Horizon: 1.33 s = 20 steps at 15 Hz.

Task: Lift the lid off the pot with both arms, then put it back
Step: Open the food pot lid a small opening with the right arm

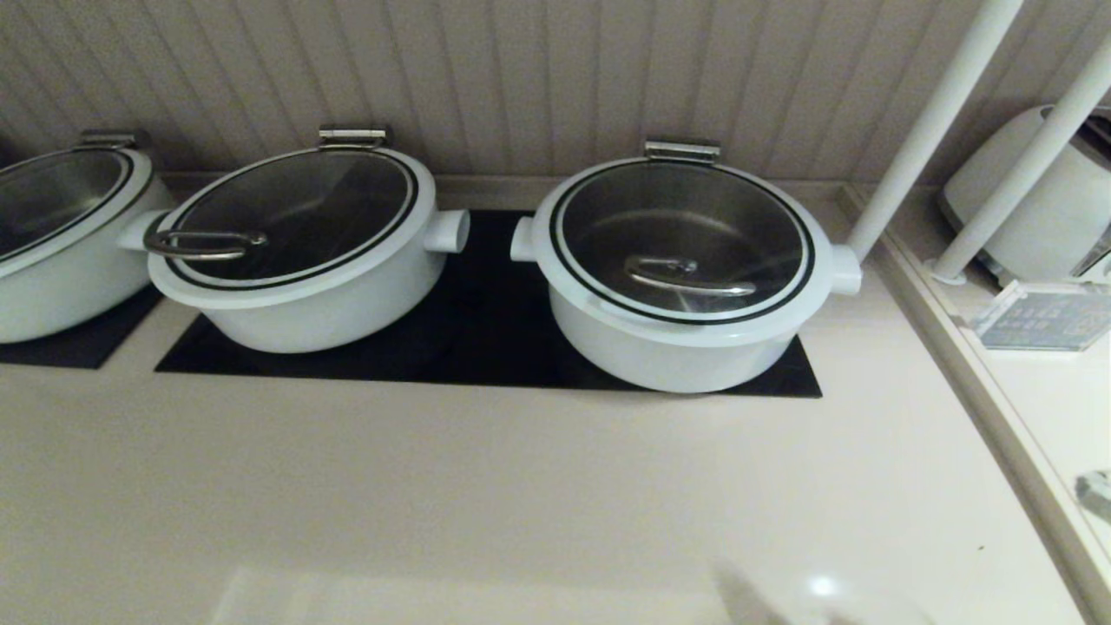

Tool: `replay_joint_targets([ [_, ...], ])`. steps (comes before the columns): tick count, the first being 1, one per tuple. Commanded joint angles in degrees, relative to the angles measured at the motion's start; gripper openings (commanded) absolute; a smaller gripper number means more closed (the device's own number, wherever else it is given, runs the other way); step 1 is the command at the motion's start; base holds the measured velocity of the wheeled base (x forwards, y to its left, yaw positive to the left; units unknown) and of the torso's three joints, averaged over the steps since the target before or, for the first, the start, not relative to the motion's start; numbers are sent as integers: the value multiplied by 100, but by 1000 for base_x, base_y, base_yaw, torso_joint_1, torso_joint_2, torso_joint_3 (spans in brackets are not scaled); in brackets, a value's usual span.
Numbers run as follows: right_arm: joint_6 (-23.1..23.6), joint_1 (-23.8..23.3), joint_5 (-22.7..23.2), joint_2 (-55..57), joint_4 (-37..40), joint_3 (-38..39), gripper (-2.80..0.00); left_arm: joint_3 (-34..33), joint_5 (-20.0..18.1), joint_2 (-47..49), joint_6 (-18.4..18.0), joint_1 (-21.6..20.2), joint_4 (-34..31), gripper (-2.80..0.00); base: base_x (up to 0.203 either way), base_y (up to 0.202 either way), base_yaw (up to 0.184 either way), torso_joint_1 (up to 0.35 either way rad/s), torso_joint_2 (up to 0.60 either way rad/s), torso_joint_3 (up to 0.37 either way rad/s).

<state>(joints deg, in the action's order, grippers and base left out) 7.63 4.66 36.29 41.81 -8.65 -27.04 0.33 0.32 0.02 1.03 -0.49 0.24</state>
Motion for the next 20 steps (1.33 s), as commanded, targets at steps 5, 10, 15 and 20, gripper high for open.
replay_joint_targets([
  [5,-45,544,28,2750,-2414,60,-280,-2,3,6,3,-4,2,-280,0,0,0,0,0,0],
  [10,-228,1610,-776,3737,-3297,-388,-280,2,3,6,1,-4,2,-280,0,0,0,0,0,0],
  [15,-236,1634,-1186,4474,-3324,-1247,-280,2,3,6,-6,-4,-7,-280,0,0,0,0,0,0],
  [20,-245,1827,-1700,5067,-3327,-1925,-280,2,3,6,-6,-4,-7,-280,0,0,0,0,0,0],
])
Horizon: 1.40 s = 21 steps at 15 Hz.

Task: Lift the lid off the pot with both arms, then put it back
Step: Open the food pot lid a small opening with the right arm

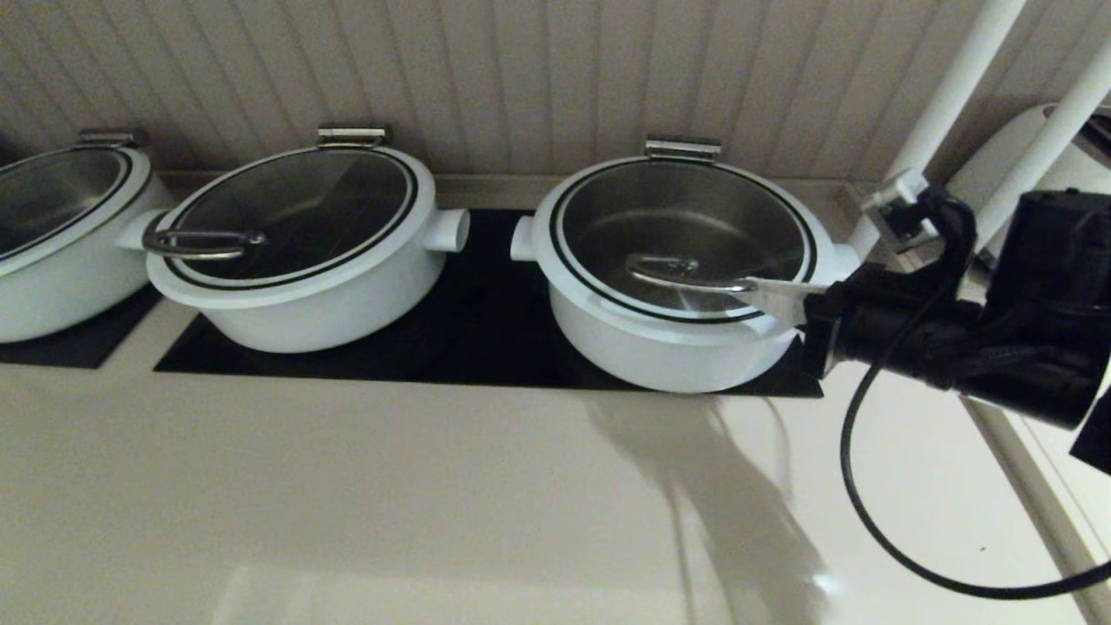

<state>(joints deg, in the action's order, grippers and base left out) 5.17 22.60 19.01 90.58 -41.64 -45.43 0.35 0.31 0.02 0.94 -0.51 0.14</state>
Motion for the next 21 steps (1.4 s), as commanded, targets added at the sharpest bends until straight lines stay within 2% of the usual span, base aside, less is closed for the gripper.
replay_joint_targets([
  [1,2,136,-72,267,-28,-190,-280,0,4,6,3,-2,-5,-280,0,0,0,0,0,0],
  [4,-7,333,-222,311,-28,-238,-280,0,4,6,3,-2,-5,-280,0,0,0,0,0,0],
  [8,-7,351,-242,302,-28,-279,-280,0,4,6,3,-2,-5,-280,0,0,0,0,0,0],
  [14,2,351,-878,424,-284,-778,-280,0,4,6,3,-2,-5,-280,0,0,0,0,0,0],
  [21,4,351,-1001,371,-305,-1125,-280,0,4,6,-6,-2,3,-280,0,0,0,0,0,0],
])
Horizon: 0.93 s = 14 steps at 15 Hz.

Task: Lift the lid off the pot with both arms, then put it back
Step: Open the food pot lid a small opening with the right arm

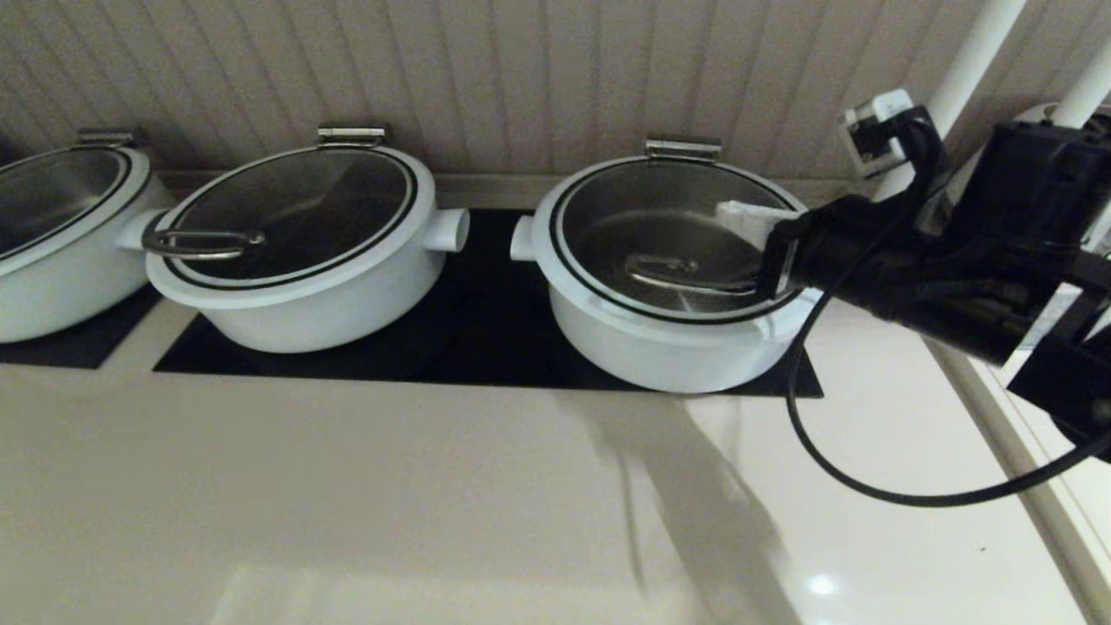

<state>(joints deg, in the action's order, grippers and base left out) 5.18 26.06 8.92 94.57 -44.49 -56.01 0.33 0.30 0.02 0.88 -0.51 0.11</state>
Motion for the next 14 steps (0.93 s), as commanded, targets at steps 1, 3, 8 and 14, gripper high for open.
replay_joint_targets([
  [1,10,4,0,-40,-7,-107,-280,2,5,6,0,-2,7,-280,0,0,0,0,0,0],
  [3,8,4,9,-108,10,-89,-280,2,5,6,0,-2,7,-280,0,0,0,0,0,0],
  [8,-1,498,55,-434,271,280,-280,2,5,6,0,-2,7,-280,0,0,0,0,0,0],
  [14,-138,990,-21,-255,272,995,-280,2,5,6,9,-2,7,-280,0,0,0,0,0,0],
])
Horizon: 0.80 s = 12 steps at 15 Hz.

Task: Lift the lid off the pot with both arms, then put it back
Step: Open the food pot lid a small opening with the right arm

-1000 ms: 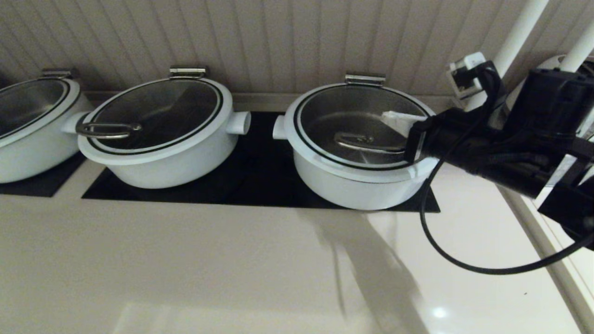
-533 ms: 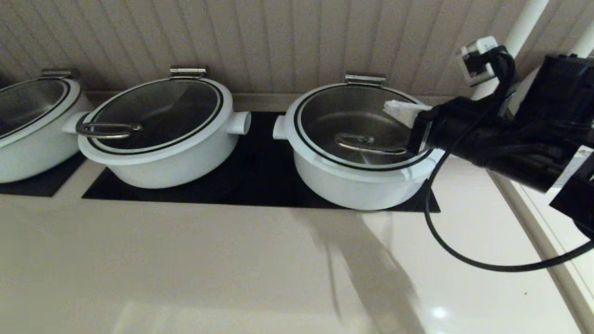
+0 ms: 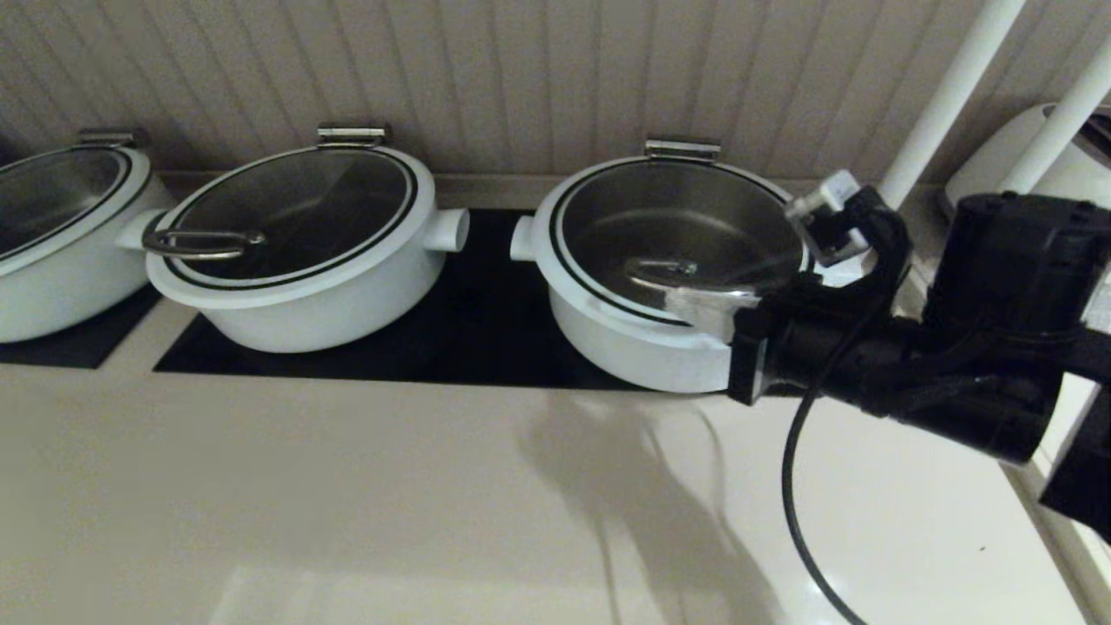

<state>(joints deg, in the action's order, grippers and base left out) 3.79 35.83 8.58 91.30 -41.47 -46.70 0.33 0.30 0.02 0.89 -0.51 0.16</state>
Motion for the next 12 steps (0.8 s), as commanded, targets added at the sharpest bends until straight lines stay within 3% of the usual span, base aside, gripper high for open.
replay_joint_targets([
  [1,10,-13,-98,167,-58,52,-280,2,5,6,-1,-2,2,-280,0,0,0,0,0,0],
  [4,16,-32,-694,407,-80,13,-280,2,5,6,7,-2,2,-280,0,0,0,0,0,0],
  [12,-1,-32,-1217,371,-230,-396,-280,2,5,6,-1,-2,2,-280,0,0,0,0,0,0],
])
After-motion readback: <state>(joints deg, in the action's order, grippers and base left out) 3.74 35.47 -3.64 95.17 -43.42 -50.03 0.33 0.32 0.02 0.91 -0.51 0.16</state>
